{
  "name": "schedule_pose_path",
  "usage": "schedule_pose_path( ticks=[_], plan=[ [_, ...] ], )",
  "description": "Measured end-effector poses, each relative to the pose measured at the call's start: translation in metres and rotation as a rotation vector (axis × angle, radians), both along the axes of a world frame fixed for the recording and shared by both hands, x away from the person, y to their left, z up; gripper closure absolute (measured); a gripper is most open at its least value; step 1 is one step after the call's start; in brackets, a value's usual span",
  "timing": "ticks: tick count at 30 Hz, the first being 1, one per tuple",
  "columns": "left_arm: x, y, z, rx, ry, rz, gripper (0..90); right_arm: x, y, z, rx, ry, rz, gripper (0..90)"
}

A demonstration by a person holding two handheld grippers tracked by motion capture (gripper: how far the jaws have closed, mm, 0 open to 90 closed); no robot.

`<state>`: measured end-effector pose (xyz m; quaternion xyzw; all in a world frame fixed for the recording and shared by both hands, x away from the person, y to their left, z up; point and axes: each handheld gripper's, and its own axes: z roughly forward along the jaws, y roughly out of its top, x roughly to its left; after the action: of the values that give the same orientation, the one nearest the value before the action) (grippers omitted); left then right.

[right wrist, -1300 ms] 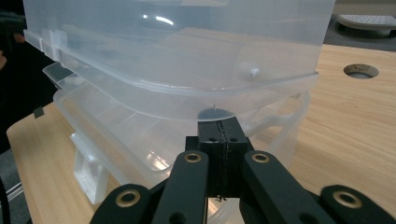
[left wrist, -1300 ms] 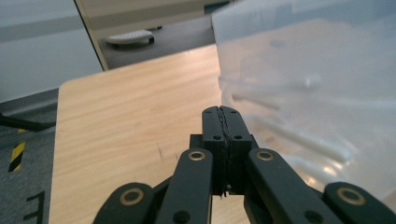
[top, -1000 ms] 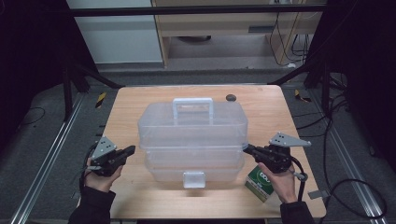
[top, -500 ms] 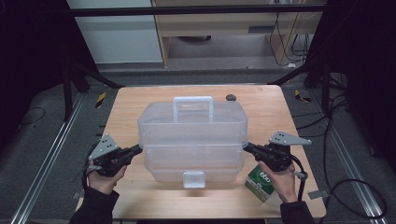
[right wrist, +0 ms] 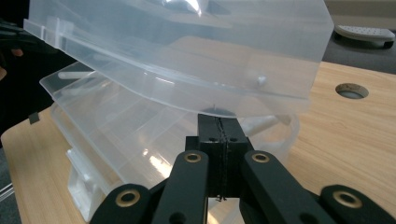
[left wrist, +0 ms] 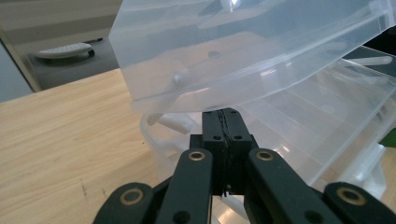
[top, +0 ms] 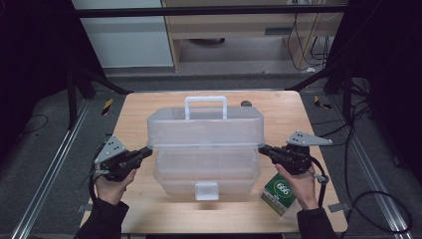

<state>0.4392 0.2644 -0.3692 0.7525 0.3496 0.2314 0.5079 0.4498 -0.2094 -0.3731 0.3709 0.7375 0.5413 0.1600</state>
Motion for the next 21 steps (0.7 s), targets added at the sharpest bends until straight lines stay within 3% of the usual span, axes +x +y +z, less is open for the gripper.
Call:
schedule_pose_path(
  ticks=[9,15,21],
  plan=[
    [0.001,-0.001,-0.002,0.016,-0.007,0.01,89.2,0.0,0.002,0.0,0.004,0.001,0.003,90.0],
    [0.002,0.005,-0.01,0.056,-0.004,0.072,75.9,-0.001,0.003,-0.001,-0.006,0.0,0.006,90.0],
    [0.011,-0.002,-0.014,0.081,-0.028,0.073,66.3,-0.001,0.004,0.0,-0.002,-0.001,0.011,90.0]
  ],
)
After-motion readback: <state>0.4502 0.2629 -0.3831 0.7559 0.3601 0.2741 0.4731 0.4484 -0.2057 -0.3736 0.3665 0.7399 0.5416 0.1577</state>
